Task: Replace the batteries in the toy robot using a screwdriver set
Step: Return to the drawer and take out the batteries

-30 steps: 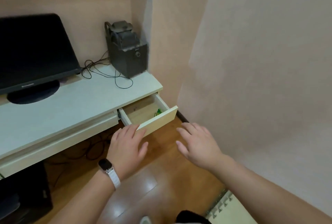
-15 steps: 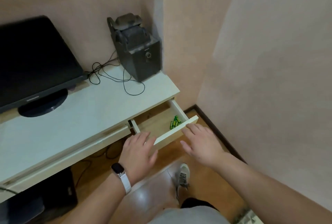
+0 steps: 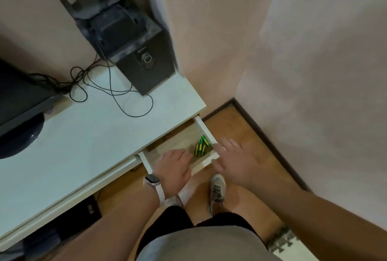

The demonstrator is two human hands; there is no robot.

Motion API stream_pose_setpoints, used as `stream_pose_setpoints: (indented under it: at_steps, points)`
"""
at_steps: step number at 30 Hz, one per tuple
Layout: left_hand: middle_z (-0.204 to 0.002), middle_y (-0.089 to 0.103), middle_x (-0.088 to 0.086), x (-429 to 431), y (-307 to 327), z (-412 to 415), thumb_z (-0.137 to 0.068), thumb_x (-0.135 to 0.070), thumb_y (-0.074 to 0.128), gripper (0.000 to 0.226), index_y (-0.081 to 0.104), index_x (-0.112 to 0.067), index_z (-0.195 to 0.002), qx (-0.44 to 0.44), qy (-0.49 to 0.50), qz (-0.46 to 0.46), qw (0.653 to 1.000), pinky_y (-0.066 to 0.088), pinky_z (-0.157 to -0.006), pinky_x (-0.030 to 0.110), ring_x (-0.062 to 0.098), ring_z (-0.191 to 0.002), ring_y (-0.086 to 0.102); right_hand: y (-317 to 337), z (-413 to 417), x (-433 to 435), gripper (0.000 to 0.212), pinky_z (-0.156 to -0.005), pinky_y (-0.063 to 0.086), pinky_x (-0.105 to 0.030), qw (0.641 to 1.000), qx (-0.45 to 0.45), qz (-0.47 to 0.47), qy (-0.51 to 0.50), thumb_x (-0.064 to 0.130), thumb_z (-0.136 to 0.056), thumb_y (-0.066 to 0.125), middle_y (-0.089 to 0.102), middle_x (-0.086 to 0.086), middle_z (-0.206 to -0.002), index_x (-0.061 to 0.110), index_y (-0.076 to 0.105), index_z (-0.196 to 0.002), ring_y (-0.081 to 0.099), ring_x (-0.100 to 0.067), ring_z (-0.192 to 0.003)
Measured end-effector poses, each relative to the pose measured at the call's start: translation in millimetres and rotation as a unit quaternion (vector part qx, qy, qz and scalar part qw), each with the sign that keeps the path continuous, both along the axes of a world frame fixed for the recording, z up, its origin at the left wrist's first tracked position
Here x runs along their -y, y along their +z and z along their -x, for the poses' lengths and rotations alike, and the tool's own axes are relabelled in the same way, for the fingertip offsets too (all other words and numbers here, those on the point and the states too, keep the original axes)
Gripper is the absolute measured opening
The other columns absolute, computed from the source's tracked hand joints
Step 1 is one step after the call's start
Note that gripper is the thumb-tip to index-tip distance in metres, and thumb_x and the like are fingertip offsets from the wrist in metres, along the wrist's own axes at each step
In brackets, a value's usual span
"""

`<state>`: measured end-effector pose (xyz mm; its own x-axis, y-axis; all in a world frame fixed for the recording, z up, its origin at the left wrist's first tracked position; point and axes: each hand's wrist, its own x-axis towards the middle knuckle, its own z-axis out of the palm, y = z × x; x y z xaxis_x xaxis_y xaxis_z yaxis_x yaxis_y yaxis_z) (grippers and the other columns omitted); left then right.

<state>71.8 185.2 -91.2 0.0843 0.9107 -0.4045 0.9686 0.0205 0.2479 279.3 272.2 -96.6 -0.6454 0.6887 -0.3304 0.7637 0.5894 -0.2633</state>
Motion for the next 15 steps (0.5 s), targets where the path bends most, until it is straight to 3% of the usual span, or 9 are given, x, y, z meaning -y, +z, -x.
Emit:
stream_pose_setpoints:
  at_steps: [5, 10, 15]
  points:
    - [-0.147, 0.047, -0.001, -34.3, -45.5, 10.3, -0.098, -0.046, 0.041, 0.047, 0.046, -0.029, -0.142, 0.027, 0.014, 0.043, 0.999, 0.04, -0.105, 0.04, 0.022, -0.131, 0.045, -28.9, 12.2, -12.0, 0.055, -0.109, 0.031, -0.04, 0.999, 0.006, 0.028, -0.042, 0.05, -0.094, 0.04, 0.041, -0.005, -0.146, 0.023, 0.037, -0.142, 0.036, -0.023, -0.134]
    - [-0.131, 0.054, -0.001, -61.4, -92.2, 17.7, -0.096, -0.041, 0.048, 0.039, 0.051, -0.027, -0.132, 0.069, -0.016, 0.064, 0.995, 0.048, -0.093, 0.037, 0.019, -0.114, 0.051, -63.1, 26.2, -16.2, 0.066, -0.115, 0.022, -0.044, 0.996, 0.029, 0.053, -0.069, 0.052, -0.093, 0.041, 0.035, -0.007, -0.152, 0.023, 0.024, -0.15, 0.03, -0.027, -0.14]
    - [-0.129, 0.054, 0.001, -82.8, -130.1, 19.8, -0.096, -0.035, 0.057, 0.045, 0.044, -0.024, -0.138, 0.119, 0.006, 0.096, 0.988, 0.052, -0.087, 0.035, 0.021, -0.11, 0.058, -87.3, 35.0, -7.5, 0.066, -0.112, 0.023, -0.051, 0.994, 0.06, 0.016, -0.089, 0.055, -0.091, 0.039, 0.046, -0.003, -0.144, 0.022, 0.03, -0.148, 0.041, -0.026, -0.132]
